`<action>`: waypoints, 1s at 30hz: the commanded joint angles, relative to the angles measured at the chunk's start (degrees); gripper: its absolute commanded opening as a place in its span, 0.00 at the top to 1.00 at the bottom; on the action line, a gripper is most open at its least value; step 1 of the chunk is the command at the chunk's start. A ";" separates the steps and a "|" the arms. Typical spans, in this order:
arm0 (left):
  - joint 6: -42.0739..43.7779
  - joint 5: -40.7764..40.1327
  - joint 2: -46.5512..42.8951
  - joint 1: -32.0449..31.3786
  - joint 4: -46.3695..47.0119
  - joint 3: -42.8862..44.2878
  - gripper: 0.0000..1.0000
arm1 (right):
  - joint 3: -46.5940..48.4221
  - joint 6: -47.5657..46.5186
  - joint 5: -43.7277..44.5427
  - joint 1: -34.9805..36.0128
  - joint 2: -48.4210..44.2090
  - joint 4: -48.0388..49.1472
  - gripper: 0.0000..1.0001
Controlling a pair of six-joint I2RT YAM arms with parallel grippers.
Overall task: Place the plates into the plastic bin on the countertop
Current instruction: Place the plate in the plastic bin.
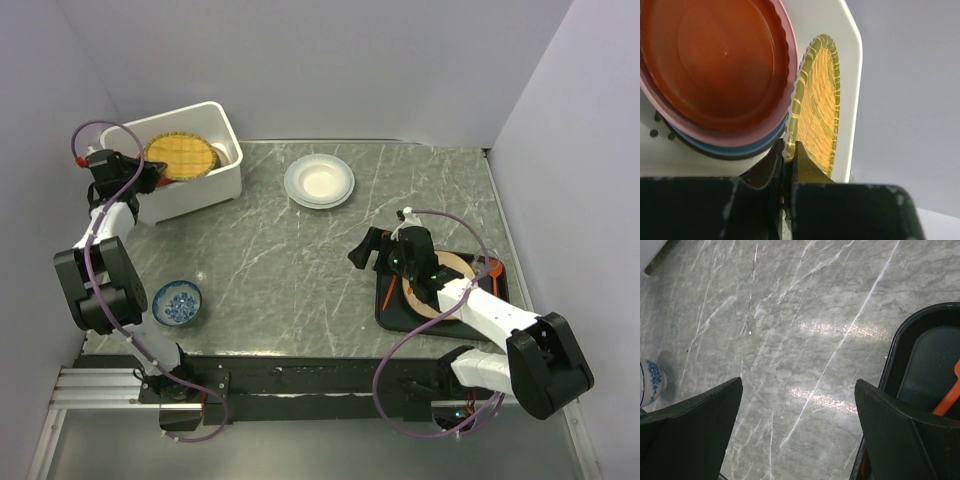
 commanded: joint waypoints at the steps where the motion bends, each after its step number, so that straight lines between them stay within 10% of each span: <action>1: -1.75 2.83 0.46 0.97 7.17 4.16 0.99 | 1.38 -1.19 0.79 0.35 -0.73 1.64 0.00; 21: -0.88 -3.85 5.20 1.85 3.40 8.19 0.93 | 2.61 -1.19 0.00 0.43 1.47 1.72 0.00; 30: -0.08 -3.85 6.35 1.68 1.46 9.25 0.56 | 3.31 -1.28 -0.09 0.26 1.38 0.93 0.00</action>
